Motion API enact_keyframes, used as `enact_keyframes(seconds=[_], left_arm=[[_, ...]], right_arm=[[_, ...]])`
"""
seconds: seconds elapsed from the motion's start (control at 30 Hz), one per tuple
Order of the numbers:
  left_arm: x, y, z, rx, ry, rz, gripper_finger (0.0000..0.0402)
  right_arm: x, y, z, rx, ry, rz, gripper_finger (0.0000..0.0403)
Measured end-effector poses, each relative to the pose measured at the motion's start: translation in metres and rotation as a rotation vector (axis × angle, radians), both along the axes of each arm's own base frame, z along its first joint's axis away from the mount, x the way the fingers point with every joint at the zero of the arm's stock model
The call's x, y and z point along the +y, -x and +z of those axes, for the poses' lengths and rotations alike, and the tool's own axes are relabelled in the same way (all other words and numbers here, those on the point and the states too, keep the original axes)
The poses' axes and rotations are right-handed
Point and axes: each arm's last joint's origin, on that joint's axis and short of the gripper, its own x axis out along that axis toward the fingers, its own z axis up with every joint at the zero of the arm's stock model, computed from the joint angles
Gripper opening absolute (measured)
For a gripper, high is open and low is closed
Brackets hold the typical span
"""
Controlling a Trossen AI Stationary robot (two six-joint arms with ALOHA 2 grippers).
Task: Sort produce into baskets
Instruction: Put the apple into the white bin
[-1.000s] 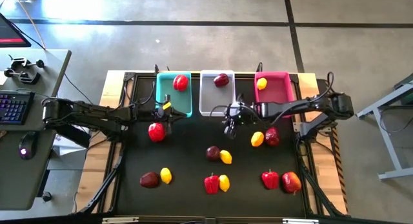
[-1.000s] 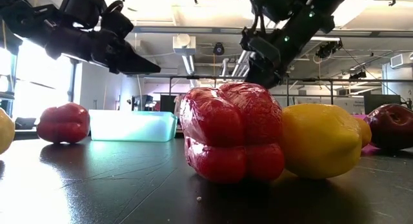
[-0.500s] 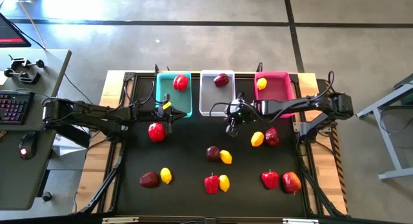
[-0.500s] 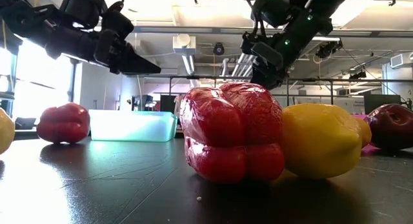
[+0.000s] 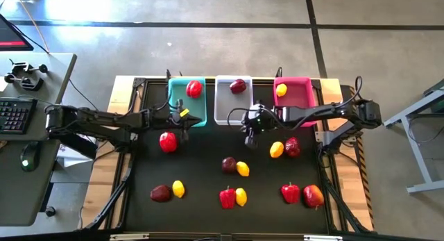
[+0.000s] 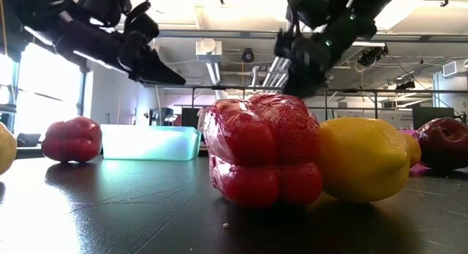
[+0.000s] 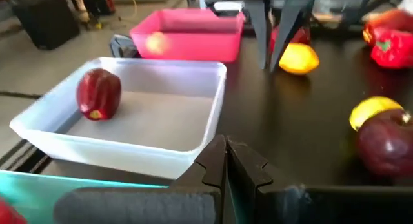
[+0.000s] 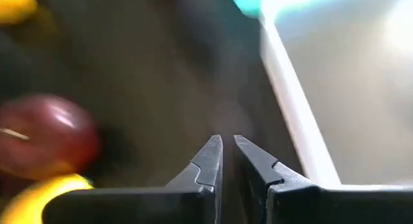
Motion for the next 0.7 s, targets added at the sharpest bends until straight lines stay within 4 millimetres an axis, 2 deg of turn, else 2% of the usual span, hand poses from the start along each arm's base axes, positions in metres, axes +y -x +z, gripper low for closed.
enact_keyframes(seconds=[0.13,0.4,0.6,0.7], left_arm=[[-0.004,-0.004,0.006,0.018,0.000,-0.030,0.0000],[-0.009,-0.009,0.002,0.033,0.025,-0.092,0.0000],[-0.007,-0.032,-0.008,0.068,0.055,-0.171,0.0000],[-0.006,-0.047,-0.013,0.037,0.057,-0.197,0.0000]], right_arm=[[0.013,-0.009,0.008,-0.122,-0.035,0.131,0.0028],[0.046,-0.010,0.009,-0.129,-0.069,0.202,0.0028],[0.071,-0.009,0.009,-0.123,-0.106,0.220,0.0029],[0.081,-0.008,0.010,-0.131,-0.089,0.202,0.0042]])
